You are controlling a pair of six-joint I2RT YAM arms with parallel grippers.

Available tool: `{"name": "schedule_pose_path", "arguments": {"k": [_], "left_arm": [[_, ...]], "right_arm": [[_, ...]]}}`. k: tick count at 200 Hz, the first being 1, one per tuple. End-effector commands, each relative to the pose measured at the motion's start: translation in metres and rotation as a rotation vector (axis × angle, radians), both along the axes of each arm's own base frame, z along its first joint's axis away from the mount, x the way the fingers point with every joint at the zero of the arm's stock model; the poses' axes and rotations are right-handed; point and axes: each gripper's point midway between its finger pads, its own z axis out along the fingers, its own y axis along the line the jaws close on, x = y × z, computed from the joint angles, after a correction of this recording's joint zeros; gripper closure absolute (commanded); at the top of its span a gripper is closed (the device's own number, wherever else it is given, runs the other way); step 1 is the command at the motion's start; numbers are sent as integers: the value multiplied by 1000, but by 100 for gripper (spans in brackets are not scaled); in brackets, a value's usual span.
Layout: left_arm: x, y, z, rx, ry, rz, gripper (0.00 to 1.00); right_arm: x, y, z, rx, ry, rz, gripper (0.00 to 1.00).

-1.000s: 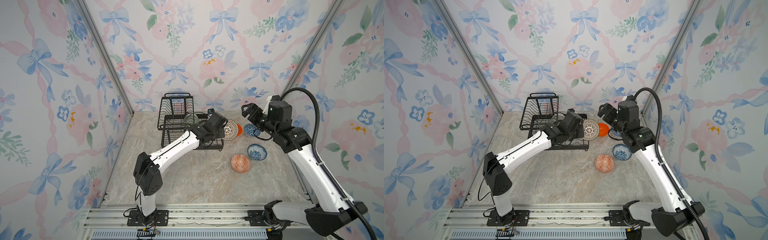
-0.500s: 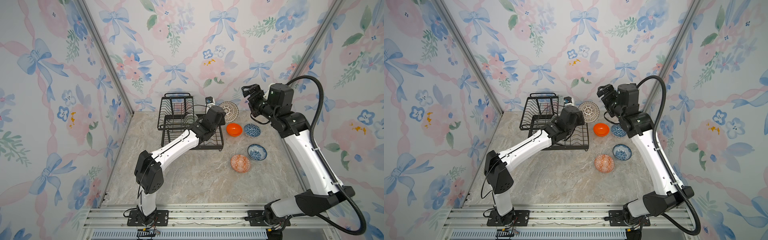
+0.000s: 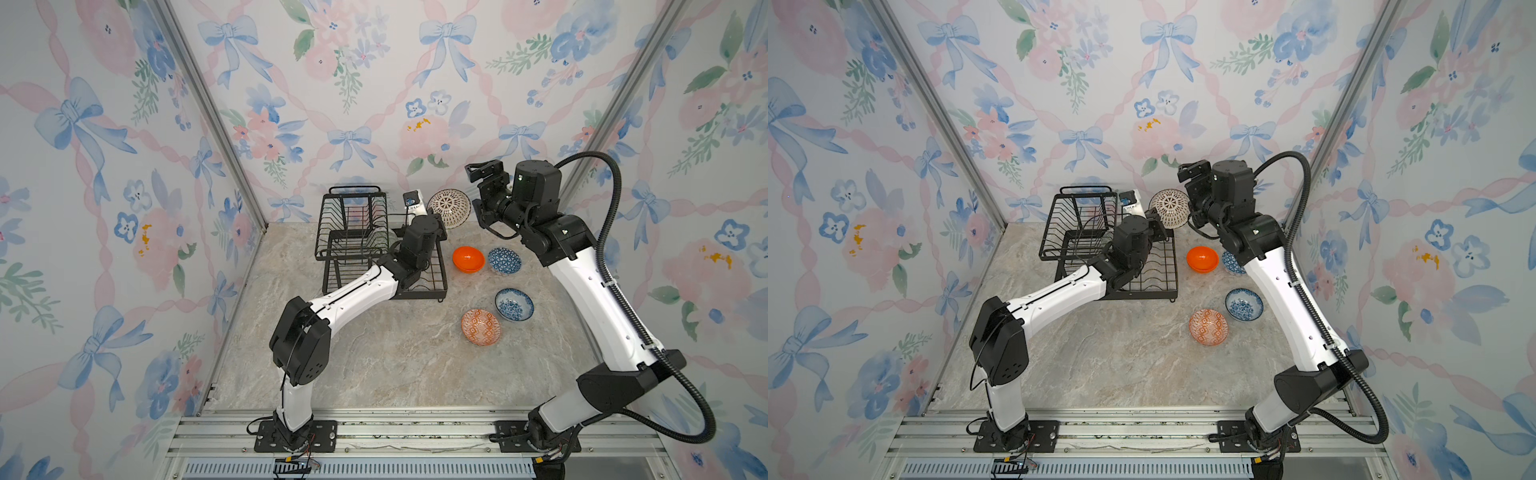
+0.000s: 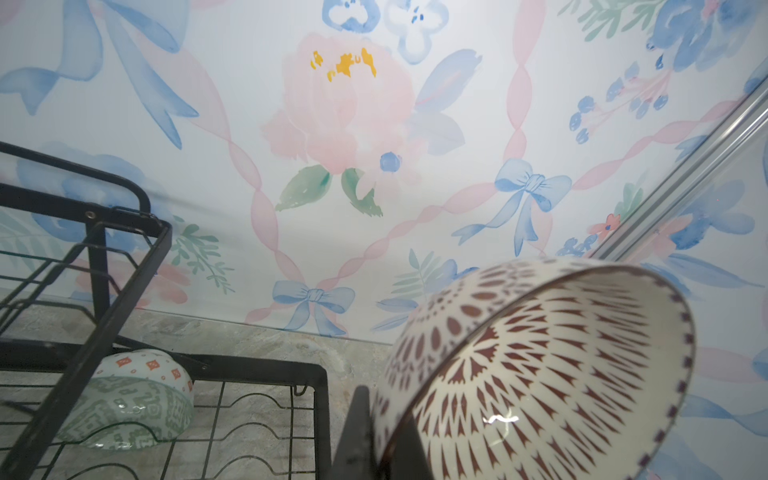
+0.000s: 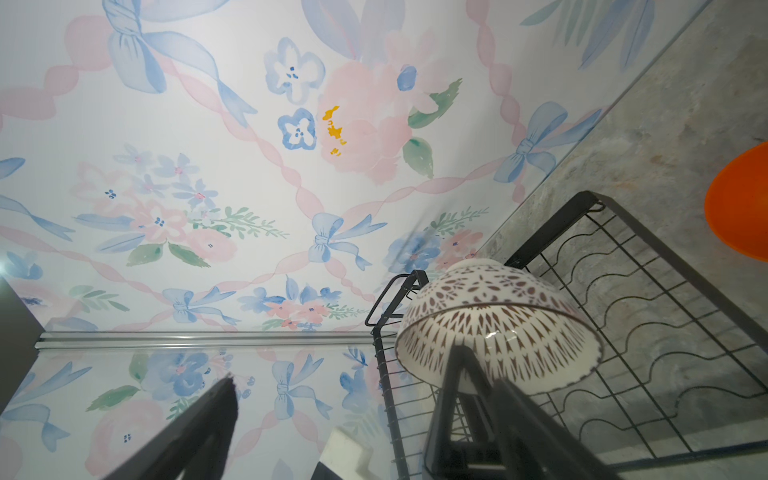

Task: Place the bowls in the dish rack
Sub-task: 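Raise the bowl toward the rack with left gripper while right gripper reaches to it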

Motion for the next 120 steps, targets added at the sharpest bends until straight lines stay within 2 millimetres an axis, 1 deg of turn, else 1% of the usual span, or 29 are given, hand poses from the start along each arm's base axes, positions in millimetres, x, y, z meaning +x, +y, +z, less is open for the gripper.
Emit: {"name": "schedule_pose_path", "arguments": {"k": [1, 30, 46, 62, 64, 68, 85, 120], "left_arm": [[-3, 12, 40, -85, -116, 36, 100], [-7, 18, 43, -100, -145, 53, 100], [-8, 21, 42, -102, -146, 63, 100], [-10, 24, 43, -102, -151, 70, 100], [-10, 24, 43, -102, -151, 72, 100], [-10, 25, 44, -105, -154, 72, 100], [-13, 26, 48, -107, -174, 63, 100], [-16, 27, 54, -104, -190, 56, 100]], "right_arm": [[9, 8, 9, 90, -12, -14, 3], [12, 20, 7, 117, 1, -15, 3], [14, 23, 4, 152, 15, -25, 0], [15, 26, 4, 188, 12, -32, 5], [21, 29, -5, 182, 28, -33, 5], [24, 31, -9, 184, 38, -36, 6], [27, 34, -7, 194, 38, -40, 8], [32, 38, -14, 203, 69, -64, 12]]}}
